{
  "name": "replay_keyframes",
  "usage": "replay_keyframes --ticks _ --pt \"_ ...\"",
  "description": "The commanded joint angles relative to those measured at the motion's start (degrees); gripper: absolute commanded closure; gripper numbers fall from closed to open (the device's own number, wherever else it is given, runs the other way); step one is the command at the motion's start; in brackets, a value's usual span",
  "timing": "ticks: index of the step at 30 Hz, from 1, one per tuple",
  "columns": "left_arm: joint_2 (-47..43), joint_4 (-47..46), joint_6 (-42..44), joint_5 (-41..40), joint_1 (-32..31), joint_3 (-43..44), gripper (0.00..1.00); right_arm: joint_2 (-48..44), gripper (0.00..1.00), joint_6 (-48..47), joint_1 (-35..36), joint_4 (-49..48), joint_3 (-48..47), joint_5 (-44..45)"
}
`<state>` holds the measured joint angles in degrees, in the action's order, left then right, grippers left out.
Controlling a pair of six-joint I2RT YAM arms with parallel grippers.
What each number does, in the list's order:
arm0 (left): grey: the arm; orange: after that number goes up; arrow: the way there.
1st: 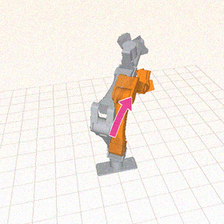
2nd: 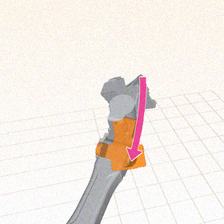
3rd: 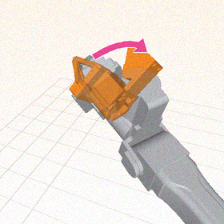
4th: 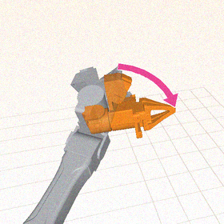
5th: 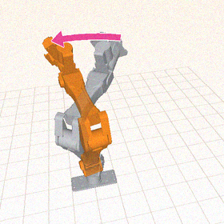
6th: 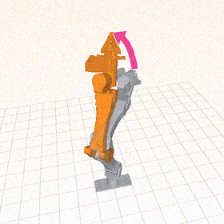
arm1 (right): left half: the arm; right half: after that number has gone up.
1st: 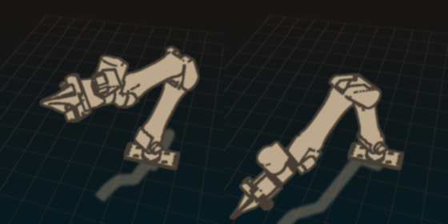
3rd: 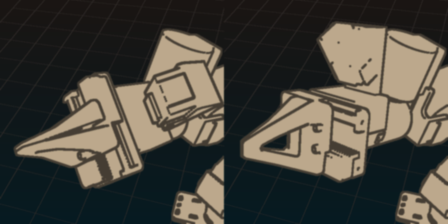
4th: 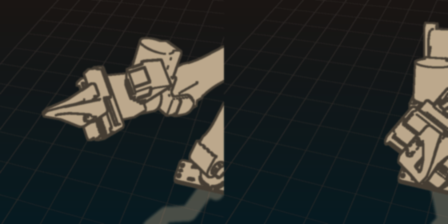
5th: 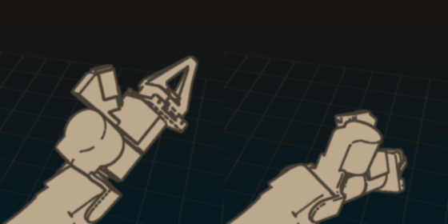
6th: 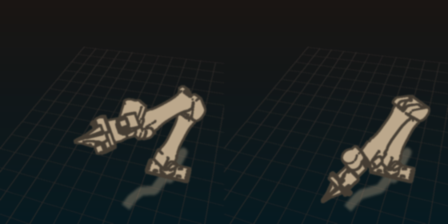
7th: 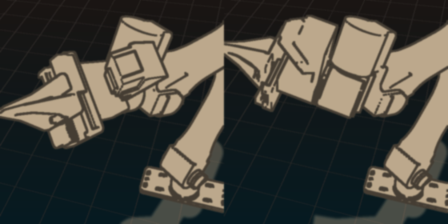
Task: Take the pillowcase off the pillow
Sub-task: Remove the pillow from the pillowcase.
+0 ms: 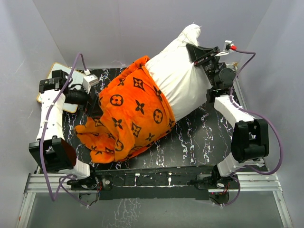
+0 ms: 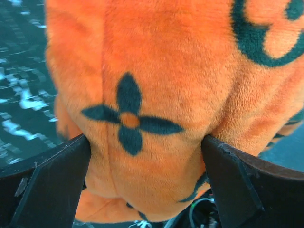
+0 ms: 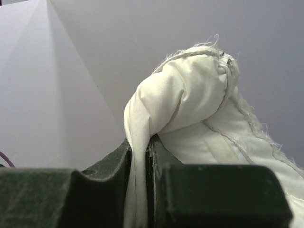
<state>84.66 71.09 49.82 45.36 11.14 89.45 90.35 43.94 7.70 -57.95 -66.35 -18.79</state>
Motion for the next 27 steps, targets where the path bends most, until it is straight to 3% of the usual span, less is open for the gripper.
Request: replay_keyframes --ticks 1,4,6,8,9,10,13,16,19,22,27 --pt "0.6 10.9 5.5 13.0 -4.0 -2.5 0.05 -4.9 0.92 2.7 0.0 -17.3 -1.8 -0.1" --pt "3.8 10.8 5.2 14.7 -7.6 -3.2 0.13 -5.0 0.92 2.7 0.0 -17.3 -2.1 -0.7" --pt "5.1 10.7 4.5 15.2 -10.3 -3.3 0.31 -5.3 0.92 2.6 0.0 -17.1 -1.9 -0.6" --pt "5.1 8.4 1.9 15.0 -12.7 -3.6 0.58 -5.7 0.92 2.4 0.0 -17.0 -1.7 -0.8" --pt "4.3 5.1 -0.7 14.1 -14.0 -3.9 0.84 -5.8 0.92 2.3 0.1 -17.1 -1.6 -0.8" --pt "2.8 -0.6 -5.9 11.9 -14.8 -4.4 1.00 -5.9 0.92 2.2 0.1 -17.2 -1.6 -0.6" --pt "-3.8 -24.7 -18.0 3.1 -15.2 -4.8 1.00 -6.2 0.92 0.7 0.5 -17.8 -1.2 1.1" --pt "-4.8 -36.1 -18.8 -7.0 -15.3 2.3 1.00 -6.1 0.92 -2.3 0.7 -17.2 -2.3 0.6" --pt "0.1 -38.9 -18.8 -15.1 -15.3 15.4 1.00 -6.8 0.92 -6.0 0.9 -16.1 -1.8 0.3" --pt "2.5 -41.5 -18.1 -16.4 -15.4 21.7 1.00 -7.7 0.92 -10.2 0.9 -17.6 1.1 0.5" --pt "-2.8 -42.9 -14.1 -16.0 -18.3 13.0 1.00 -12.3 0.92 -17.2 0.9 -13.2 11.0 4.8"
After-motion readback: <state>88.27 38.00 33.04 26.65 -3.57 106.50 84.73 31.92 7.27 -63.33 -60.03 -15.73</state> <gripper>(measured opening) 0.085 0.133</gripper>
